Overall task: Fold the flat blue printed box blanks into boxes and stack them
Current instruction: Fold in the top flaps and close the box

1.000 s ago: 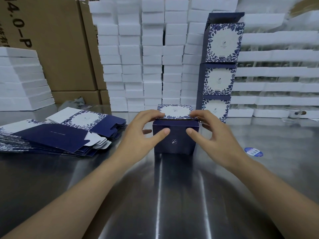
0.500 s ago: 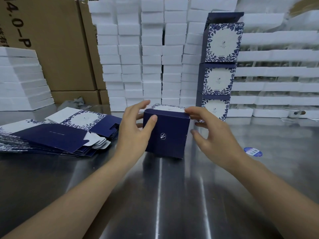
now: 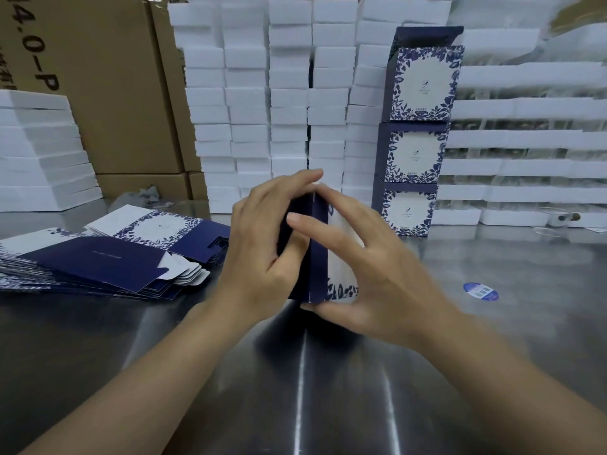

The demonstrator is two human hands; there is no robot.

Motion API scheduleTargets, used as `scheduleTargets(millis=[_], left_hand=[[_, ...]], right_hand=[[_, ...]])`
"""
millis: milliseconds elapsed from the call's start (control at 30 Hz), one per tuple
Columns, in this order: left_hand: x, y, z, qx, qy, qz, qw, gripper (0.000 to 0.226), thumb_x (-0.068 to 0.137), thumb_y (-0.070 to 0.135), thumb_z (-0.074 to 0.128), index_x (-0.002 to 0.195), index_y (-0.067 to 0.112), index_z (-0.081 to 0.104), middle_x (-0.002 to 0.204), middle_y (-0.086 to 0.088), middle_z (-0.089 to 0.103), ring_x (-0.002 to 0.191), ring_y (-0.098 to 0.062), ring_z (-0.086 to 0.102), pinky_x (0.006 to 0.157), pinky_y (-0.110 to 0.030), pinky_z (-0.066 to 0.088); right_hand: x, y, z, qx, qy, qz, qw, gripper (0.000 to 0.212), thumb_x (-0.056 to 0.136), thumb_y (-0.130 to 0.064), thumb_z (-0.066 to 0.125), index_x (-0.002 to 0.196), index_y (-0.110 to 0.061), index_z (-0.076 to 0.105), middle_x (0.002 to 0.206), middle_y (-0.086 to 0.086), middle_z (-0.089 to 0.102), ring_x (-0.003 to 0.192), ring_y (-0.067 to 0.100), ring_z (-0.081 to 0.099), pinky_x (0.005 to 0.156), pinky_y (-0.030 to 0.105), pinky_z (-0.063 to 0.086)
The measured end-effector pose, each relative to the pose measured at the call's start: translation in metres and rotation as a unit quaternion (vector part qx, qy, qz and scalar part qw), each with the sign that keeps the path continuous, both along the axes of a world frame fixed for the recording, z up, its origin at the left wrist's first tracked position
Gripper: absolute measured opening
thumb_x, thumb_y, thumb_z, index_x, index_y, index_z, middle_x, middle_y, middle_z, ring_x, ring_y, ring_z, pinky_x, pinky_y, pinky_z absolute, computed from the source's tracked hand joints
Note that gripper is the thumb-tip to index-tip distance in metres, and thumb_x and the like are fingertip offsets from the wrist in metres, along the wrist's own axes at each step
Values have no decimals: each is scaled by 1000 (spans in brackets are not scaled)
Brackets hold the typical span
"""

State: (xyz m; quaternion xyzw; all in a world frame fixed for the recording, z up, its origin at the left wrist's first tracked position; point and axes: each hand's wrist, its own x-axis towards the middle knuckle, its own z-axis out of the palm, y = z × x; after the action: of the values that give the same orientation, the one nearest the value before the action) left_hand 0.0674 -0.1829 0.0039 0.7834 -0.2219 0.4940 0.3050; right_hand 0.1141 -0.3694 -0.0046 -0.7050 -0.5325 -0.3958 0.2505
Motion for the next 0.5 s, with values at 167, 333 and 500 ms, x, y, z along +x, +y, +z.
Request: scheduleTargets(millis=[167, 333, 500], left_hand=[[-1, -6, 0, -44, 6, 21, 999, 32, 96, 31, 67, 127, 27, 65, 133, 14, 59, 127, -14, 56, 106, -50, 45], [5, -13, -12, 38, 16, 117, 992, 21, 93, 39, 73, 113, 34, 78, 127, 12, 59, 126, -12, 51, 103, -39, 40], [16, -6, -22, -8, 71, 167, 983, 23, 104, 28, 66, 122, 38, 76, 139, 6, 53, 133, -20, 46, 106, -39, 43]], right_hand=[[-7, 3, -8, 107, 84, -105, 985, 88, 67, -61, 83, 147, -37, 54, 167, 0, 32, 143, 21, 44, 118, 41, 37], [-2, 9, -18, 144, 184, -192, 953, 83, 64, -72, 66, 140, -39, 55, 164, -12, 31, 138, 17, 43, 112, 30, 29], [15, -5, -31, 43, 227, -157, 960, 97, 70, -68, 76, 156, -49, 34, 163, -19, 25, 143, 7, 39, 111, 26, 34]])
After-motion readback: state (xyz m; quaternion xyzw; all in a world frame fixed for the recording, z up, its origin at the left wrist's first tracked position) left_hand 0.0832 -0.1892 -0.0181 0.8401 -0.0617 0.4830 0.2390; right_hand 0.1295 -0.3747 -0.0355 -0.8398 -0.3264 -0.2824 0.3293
